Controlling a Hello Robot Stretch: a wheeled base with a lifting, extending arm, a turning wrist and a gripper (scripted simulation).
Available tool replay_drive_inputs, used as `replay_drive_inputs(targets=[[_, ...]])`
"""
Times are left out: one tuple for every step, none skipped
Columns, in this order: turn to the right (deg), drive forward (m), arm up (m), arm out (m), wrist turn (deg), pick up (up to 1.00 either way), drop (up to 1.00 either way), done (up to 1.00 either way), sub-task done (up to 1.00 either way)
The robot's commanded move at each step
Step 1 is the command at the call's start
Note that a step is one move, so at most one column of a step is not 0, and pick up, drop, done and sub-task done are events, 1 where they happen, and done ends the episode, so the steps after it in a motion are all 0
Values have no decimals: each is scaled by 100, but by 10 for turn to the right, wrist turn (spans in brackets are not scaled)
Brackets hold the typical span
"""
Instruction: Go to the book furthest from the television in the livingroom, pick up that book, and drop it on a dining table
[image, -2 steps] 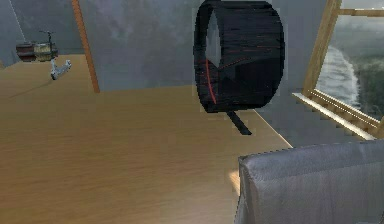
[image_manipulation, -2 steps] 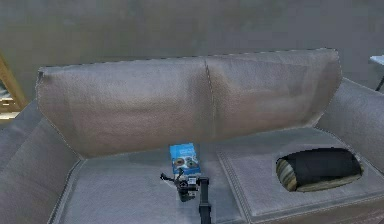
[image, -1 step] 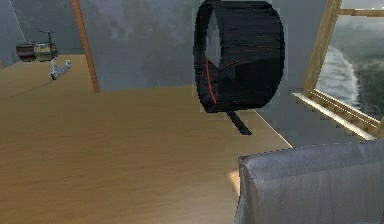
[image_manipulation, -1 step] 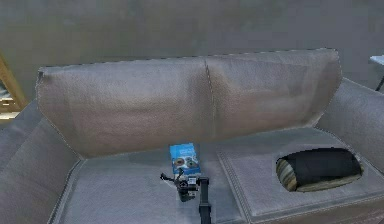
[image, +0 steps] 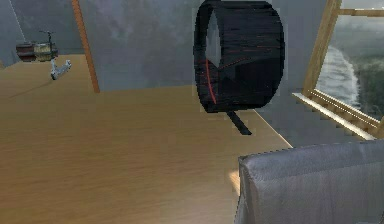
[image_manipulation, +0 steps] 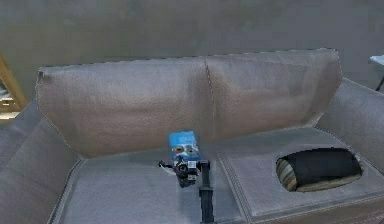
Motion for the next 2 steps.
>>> replay_drive_inputs(targets=[[0,0,46,0,0,0,0,0,0],[0,0,0,0,-450,0,0,0,0]])
